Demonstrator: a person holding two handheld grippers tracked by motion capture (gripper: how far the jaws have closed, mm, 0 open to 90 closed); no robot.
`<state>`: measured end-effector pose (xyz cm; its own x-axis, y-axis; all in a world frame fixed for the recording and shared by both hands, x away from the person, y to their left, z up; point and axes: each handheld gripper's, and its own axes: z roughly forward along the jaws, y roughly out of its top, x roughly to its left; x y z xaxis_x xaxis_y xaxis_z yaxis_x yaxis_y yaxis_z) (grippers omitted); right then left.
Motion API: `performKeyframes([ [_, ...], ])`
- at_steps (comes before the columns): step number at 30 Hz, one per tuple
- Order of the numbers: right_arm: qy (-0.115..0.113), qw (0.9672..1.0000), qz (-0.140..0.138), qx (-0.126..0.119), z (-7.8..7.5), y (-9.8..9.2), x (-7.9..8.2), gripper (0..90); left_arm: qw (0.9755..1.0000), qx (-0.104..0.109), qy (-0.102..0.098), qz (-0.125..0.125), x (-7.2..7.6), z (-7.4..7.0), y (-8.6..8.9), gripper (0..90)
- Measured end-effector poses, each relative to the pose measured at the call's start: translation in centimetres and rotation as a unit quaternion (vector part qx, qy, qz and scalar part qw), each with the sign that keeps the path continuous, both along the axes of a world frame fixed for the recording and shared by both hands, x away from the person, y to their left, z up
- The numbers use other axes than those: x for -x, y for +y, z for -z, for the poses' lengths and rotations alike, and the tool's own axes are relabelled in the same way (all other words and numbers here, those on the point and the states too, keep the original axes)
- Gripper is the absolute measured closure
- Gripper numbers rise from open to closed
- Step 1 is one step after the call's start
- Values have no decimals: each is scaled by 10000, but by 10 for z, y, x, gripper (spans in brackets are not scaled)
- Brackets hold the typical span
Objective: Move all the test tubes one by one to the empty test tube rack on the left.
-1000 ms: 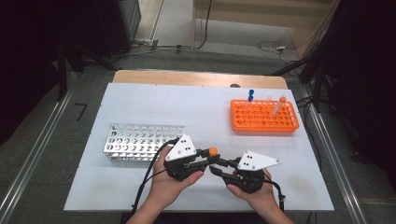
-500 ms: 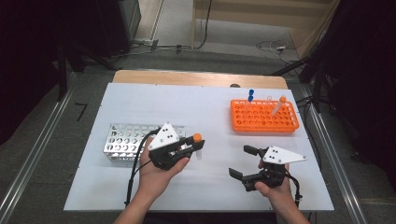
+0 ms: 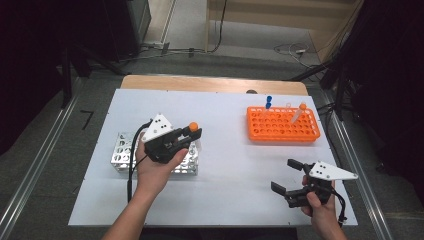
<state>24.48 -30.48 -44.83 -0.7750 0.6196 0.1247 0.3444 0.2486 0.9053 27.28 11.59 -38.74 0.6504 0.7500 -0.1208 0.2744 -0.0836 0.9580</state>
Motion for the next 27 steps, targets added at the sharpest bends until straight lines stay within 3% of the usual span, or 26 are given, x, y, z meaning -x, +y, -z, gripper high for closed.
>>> performKeyframes([
  [5, 3, 9998, 201, -94, 1, -10, -5, 0, 9997, 17, 42, -237, -13, 4, 4, 750],
  [12, 57, 9995, 268, -131, 3, -15, -8, 0, 9980, -177, 41, -600, -28, 16, 3, 751],
  [21, 84, 9995, 283, -131, 4, -15, -8, 0, 9964, -344, 129, -770, -35, 30, -3, 750],
  [27, 80, 9995, 294, -120, 5, -15, -9, 0, 9949, -455, 398, -806, -39, 41, -4, 749],
])
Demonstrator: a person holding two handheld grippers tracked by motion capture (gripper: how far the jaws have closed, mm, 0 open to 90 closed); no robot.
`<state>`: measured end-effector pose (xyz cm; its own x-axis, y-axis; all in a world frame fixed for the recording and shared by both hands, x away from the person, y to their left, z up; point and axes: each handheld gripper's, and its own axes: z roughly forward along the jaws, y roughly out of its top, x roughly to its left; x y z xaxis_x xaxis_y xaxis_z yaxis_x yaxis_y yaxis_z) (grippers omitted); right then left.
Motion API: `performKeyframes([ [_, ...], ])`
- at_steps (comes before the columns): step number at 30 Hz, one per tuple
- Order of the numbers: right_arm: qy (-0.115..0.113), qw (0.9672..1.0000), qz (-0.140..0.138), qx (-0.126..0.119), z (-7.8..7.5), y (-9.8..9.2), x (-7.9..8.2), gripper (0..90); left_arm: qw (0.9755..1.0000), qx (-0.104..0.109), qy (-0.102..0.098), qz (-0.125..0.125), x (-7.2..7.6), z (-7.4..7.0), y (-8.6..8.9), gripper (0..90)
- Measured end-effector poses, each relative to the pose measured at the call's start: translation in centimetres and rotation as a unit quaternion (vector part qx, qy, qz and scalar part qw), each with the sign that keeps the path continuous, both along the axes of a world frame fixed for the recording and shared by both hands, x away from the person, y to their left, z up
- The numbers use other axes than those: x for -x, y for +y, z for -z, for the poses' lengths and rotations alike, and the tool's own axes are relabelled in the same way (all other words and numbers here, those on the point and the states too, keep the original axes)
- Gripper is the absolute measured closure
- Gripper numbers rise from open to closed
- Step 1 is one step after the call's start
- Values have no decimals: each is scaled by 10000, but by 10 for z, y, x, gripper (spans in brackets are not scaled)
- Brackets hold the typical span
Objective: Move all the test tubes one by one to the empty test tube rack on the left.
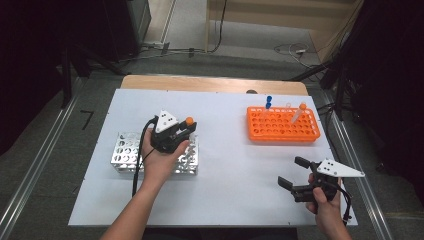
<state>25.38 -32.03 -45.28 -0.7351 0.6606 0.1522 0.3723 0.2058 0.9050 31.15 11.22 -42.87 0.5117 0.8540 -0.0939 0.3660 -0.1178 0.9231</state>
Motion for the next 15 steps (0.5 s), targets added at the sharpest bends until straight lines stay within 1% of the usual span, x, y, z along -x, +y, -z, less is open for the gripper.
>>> performKeyframes([
  [3, 1, 10000, 7, 0, 0, 0, 0, 0, 9999, -41, 149, 30, -1, 4, -1, 746],
  [5, -5, 10000, 12, 9, 0, 0, 0, 0, 9998, -91, 183, 12, -1, 5, -1, 742],
  [6, -5, 10000, 12, 7, 0, 0, 0, 0, 9997, -81, 229, 26, -2, 6, -1, 740],
  [7, -3, 10000, 17, 10, 0, 0, 0, 0, 9996, -63, 282, 57, -2, 6, -1, 734],
  [9, 1, 10000, 22, 11, 1, 0, 0, 0, 9992, -96, 372, 97, -2, 7, -1, 711],
  [11, -1, 10000, 20, 4, 1, 0, -1, 0, 9990, -62, 429, 132, -2, 8, -2, 666],
  [13, 5, 10000, 33, 5, 1, 0, -1, 0, 9988, 34, 446, 196, -2, 8, -2, 589],
  [15, 1, 10000, 34, -8, 1, 0, -1, 0, 9989, 102, 406, 234, 0, 7, -1, 504],
])
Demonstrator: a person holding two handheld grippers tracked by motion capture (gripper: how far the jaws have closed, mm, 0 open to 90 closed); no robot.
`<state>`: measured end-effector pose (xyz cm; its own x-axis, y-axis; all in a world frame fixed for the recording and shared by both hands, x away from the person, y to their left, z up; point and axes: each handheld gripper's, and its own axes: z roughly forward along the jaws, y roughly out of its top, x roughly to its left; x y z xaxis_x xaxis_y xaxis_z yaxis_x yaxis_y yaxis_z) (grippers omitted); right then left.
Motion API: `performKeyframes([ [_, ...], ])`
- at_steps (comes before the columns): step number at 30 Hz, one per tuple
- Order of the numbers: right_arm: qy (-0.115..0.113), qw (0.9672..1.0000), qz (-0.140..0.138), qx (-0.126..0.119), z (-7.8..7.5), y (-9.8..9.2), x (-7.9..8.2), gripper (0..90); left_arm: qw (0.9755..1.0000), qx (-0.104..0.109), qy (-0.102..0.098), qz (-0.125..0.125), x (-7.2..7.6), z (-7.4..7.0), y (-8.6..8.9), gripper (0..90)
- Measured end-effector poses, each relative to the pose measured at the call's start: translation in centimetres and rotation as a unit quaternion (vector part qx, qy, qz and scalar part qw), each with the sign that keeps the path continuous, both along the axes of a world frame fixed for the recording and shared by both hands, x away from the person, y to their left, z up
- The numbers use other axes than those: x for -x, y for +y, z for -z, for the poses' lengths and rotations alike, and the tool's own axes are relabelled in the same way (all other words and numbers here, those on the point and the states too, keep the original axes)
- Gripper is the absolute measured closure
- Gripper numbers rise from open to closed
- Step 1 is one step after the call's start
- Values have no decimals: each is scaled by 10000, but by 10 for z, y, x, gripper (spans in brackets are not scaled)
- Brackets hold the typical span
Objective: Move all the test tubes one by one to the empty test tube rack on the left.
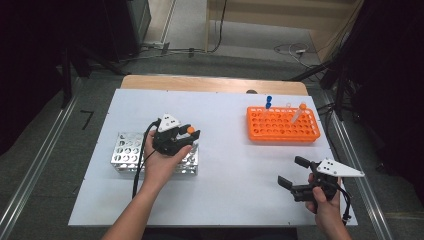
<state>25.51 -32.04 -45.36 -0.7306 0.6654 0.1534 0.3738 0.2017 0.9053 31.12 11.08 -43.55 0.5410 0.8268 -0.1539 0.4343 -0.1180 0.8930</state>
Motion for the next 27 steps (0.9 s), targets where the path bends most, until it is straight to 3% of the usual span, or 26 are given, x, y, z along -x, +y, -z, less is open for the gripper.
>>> performKeyframes([
  [3, -4, 10000, 11, -4, 0, 0, -1, 0, 9999, 162, -1, 48, 3, -3, 1, 284],
  [5, -1, 10000, 17, 0, 0, -1, -2, 0, 9995, 294, -29, 101, 6, -5, 3, 192],
  [9, 17, 10000, 19, 5, 1, 0, -3, 0, 9984, 519, -115, 167, 16, -9, 6, 74],
  [12, 10, 10000, 26, 47, 2, 0, -4, 0, 9978, 570, -180, 277, 25, -10, 8, 8],
  [19, 49, 9999, 151, 33, 2, -3, -10, 0, 9962, 647, -329, 490, 50, -11, 13, 0],
  [27, 68, 9995, 312, 77, -1, -6, -17, 0, 9945, 779, -466, 528, 74, -6, 18, 0],
])
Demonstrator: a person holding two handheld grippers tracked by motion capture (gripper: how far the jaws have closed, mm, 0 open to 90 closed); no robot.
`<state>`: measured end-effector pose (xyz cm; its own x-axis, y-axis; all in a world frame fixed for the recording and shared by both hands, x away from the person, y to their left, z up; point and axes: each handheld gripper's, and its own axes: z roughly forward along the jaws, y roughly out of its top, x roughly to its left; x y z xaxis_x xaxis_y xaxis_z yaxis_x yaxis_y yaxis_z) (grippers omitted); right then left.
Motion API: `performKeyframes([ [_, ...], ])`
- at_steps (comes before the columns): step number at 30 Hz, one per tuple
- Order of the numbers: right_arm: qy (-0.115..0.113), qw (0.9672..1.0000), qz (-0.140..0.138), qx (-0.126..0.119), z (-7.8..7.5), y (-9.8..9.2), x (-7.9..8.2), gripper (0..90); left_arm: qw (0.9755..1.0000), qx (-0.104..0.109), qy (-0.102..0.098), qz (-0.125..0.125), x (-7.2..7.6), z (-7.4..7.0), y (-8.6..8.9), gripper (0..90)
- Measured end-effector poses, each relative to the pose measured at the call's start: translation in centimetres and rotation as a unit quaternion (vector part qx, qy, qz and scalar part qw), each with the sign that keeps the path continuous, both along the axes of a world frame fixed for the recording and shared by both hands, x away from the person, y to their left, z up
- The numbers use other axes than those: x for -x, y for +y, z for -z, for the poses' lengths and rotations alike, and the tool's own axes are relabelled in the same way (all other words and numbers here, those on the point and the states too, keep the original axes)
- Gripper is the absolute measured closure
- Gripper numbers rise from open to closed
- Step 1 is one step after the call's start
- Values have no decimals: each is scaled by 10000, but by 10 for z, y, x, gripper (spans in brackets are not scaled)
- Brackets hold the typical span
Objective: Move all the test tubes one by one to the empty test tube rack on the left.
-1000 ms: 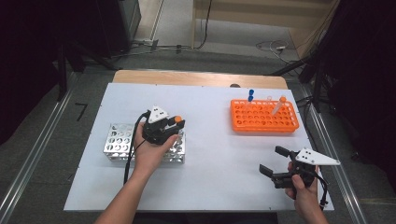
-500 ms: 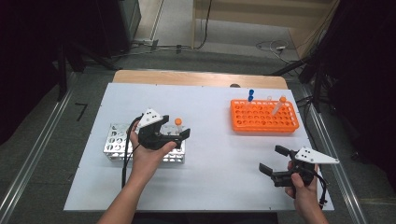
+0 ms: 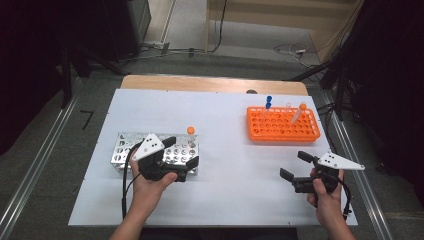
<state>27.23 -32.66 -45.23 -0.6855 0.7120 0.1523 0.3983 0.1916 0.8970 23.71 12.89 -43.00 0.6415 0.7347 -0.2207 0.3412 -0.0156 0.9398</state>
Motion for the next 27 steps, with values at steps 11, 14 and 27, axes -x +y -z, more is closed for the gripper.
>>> performKeyframes([
  [11, 69, 9987, 512, 0, -9, -13, -23, 24, 10000, -29, 44, 81, 10, 9, 3, 0],
  [14, 87, 9978, 655, 17, -11, -17, -33, 40, 9999, -50, 46, 82, 10, 9, 2, 0],
  [27, 129, 9883, 1501, 253, -14, -22, -87, 355, 9999, -91, 99, 70, 8, 13, 3, 0],
])
